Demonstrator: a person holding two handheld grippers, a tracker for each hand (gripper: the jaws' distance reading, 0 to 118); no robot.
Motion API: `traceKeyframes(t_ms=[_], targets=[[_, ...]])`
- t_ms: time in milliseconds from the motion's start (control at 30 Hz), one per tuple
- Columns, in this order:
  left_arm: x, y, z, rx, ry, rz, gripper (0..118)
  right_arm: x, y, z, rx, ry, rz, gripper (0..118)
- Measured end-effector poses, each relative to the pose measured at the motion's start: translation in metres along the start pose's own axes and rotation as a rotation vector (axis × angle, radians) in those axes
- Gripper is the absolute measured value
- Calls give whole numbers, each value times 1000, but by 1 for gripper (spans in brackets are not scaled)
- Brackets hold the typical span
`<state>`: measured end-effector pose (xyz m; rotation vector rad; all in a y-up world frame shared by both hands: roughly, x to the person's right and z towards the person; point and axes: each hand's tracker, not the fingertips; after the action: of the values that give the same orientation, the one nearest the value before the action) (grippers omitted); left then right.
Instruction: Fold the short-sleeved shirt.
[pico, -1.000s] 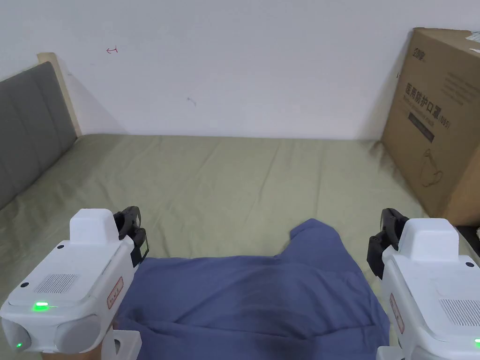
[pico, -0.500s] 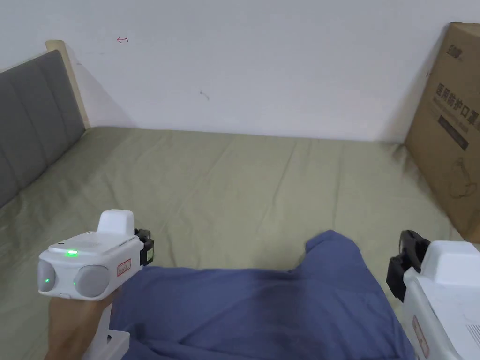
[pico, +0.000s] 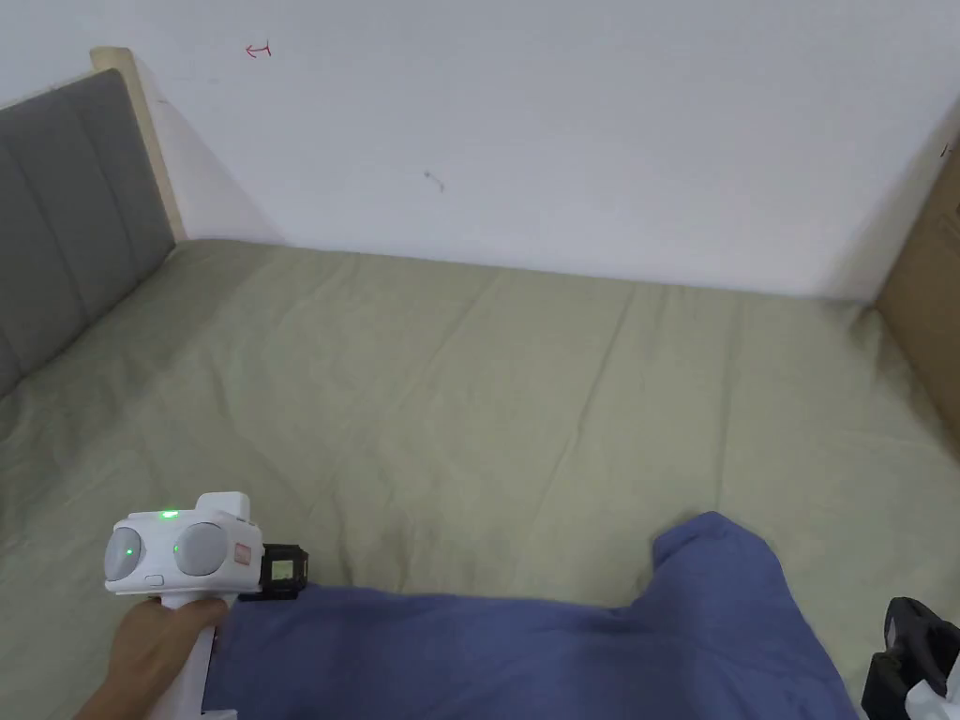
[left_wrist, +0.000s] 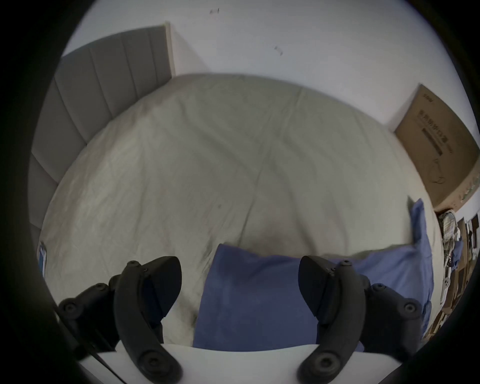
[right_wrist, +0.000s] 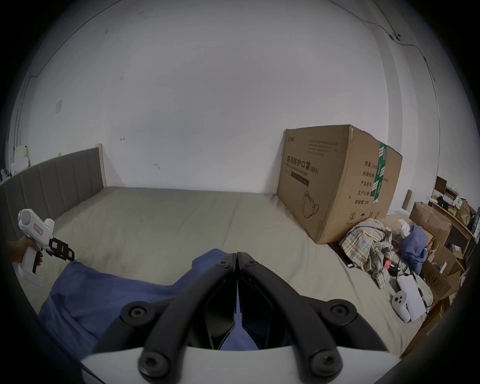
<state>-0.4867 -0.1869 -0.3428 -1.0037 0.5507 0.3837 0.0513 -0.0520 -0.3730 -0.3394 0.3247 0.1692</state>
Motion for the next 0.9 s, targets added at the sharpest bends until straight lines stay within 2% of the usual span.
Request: traceKeyframes(t_ms=[100, 133, 167, 233, 333, 367, 400, 433, 467, 500, 533, 567, 600, 633, 667, 733, 767, 867, 900], targets=[[-3, -2, -22, -43, 26, -3, 94, -2, -6, -13, -24, 1, 8, 0], [-2, -3, -28, -66, 27, -18, 84, -2, -8, -16, -33, 1, 8, 0], [0, -4, -32, -77, 21, -33, 60, -2, -10, -19, -39, 1, 7, 0], [3, -12, -32, -72, -6, -58, 50, 0, -13, -26, -55, 9, -17, 0], [11, -17, -21, -17, -2, -116, 7, 7, -18, -42, -88, 24, -53, 0], [11, -18, -17, -3, -19, -125, 2, 10, -18, -51, -102, 34, -62, 0], [13, -20, -13, 8, -76, -127, 2, 14, -19, -61, -121, 40, -78, 2], [15, -22, -7, 39, -34, -144, 2, 21, -20, -73, -155, 55, -126, 4], [16, -24, 1, 72, -32, -154, 2, 27, -21, -83, -175, 71, -170, 18], [15, -27, 11, 98, -60, -154, 2, 30, -19, -95, -172, 187, -297, 40], [15, -31, 21, 124, -83, -166, 2, 37, -22, -112, -212, 166, -280, 67], [14, -33, 30, 153, -86, -155, 2, 41, -24, -128, -247, 174, -262, 67], [11, -34, 38, 162, -106, -146, 2, 44, -27, -146, -301, 185, -230, 74], [9, -35, 47, 180, -118, -135, 2, 46, -31, -163, -352, 190, -220, 87], [8, -36, 53, 189, -120, -133, 2, 48, -36, -179, -391, 205, -242, 97], [8, -38, 67, 199, -122, -133, 2, 50, -45, -212, -474, 220, -202, 97], [7, -38, 71, 203, -127, -131, 2, 61, -53, -231, -472, -23, -58, 97], [6, -38, 77, 211, -137, -110, 2, 55, -74, -269, -554, -9, -17, 93], [6, -37, 77, 208, -137, -107, 2, 45, -77, -273, -614, 139, -112, 90]])
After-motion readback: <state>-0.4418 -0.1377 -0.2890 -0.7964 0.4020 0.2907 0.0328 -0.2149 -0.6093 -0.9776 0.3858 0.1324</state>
